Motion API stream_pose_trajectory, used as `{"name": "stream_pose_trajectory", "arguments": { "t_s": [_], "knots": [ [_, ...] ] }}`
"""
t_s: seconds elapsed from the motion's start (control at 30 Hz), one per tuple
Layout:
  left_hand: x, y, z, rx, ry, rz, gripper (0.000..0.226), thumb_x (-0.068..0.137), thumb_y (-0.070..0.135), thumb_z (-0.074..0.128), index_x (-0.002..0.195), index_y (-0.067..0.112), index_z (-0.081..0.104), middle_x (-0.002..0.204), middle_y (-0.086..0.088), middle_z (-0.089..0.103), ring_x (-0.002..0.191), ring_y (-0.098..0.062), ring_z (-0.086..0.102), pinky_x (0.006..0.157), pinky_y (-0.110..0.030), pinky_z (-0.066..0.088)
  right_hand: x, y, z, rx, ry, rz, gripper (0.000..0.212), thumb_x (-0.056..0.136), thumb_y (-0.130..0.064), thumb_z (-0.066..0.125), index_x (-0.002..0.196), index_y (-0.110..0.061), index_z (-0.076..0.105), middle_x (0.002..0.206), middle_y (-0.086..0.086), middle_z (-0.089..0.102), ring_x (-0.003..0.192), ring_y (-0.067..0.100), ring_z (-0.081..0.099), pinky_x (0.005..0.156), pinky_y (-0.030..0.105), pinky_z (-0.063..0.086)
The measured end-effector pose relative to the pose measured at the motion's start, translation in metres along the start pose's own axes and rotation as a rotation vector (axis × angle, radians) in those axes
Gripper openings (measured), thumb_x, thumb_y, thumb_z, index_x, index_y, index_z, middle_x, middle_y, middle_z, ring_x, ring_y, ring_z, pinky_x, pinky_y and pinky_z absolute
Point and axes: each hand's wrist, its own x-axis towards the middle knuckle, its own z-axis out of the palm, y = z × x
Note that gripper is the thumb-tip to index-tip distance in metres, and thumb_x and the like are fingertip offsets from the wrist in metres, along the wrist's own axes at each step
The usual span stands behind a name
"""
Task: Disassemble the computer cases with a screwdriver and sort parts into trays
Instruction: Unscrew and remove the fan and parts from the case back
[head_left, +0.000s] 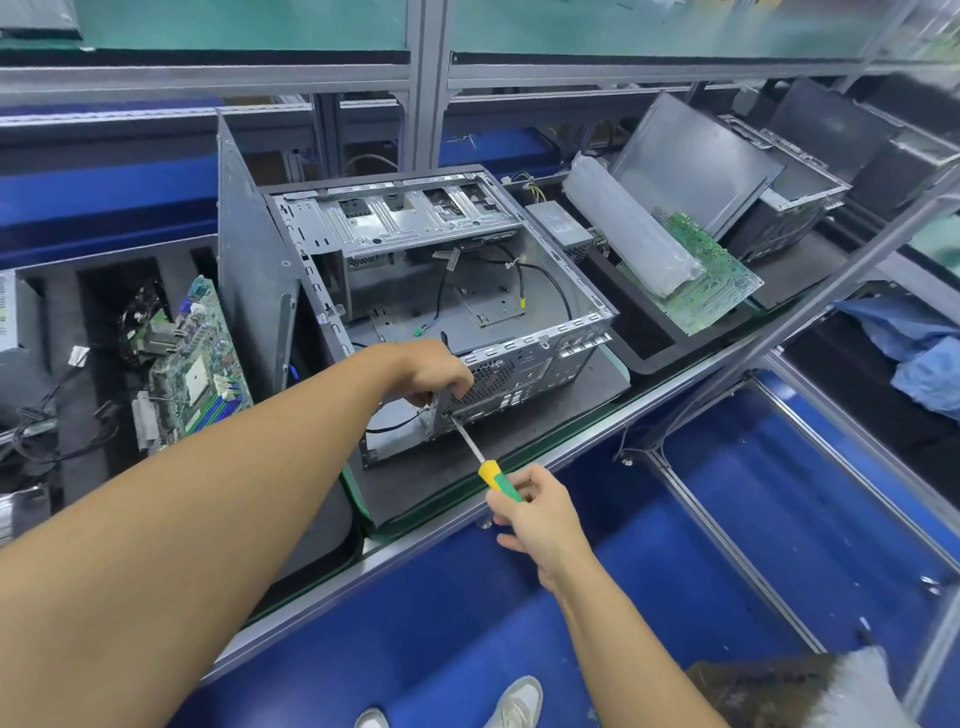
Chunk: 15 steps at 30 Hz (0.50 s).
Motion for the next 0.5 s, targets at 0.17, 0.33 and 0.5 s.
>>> {"name": "stream_pose_trajectory", "arguments": {
  "t_s": [0.17, 0.33, 0.5],
  "knots": [
    [-0.002, 0.001, 0.001, -0.036, 0.007, 0.011, 0.024, 0.054, 0.019, 0.059, 0.058, 0.017, 0.036, 0.048, 0.005, 0.027, 0.043, -0.016, 0.027, 0.042, -0.020, 0.025, 0.002, -0.005, 0.001, 0.059, -0.137, 0.146, 0.029, 0.093, -0.040, 0.063, 0.104, -0.013, 0.062, 0.084, 0.005, 0.066, 0.057, 0.015, 0.057, 0.048, 0.027, 0.045],
    [-0.003, 0.002, 0.001, -0.025, 0.022, 0.016, 0.019, 0.060, 0.018, 0.060, 0.059, 0.015, 0.040, 0.054, 0.002, 0.031, 0.049, -0.017, 0.030, 0.046, -0.023, 0.027, 0.005, -0.001, -0.006, -0.039, -0.167, 0.120, 0.026, 0.098, -0.021, 0.049, 0.095, -0.006, 0.070, 0.083, 0.007, 0.076, 0.065, 0.017, 0.058, 0.060, 0.031, 0.049],
    [-0.006, 0.004, 0.000, -0.014, -0.010, 0.016, 0.022, 0.055, 0.018, 0.057, 0.057, 0.018, 0.034, 0.046, 0.007, 0.028, 0.042, -0.014, 0.027, 0.041, -0.018, 0.025, 0.010, 0.005, -0.004, -0.034, -0.034, 0.019, 0.020, 0.088, -0.014, 0.072, 0.097, -0.014, 0.055, 0.095, 0.009, 0.067, 0.068, 0.014, 0.068, 0.061, 0.026, 0.058]
  ]
}}
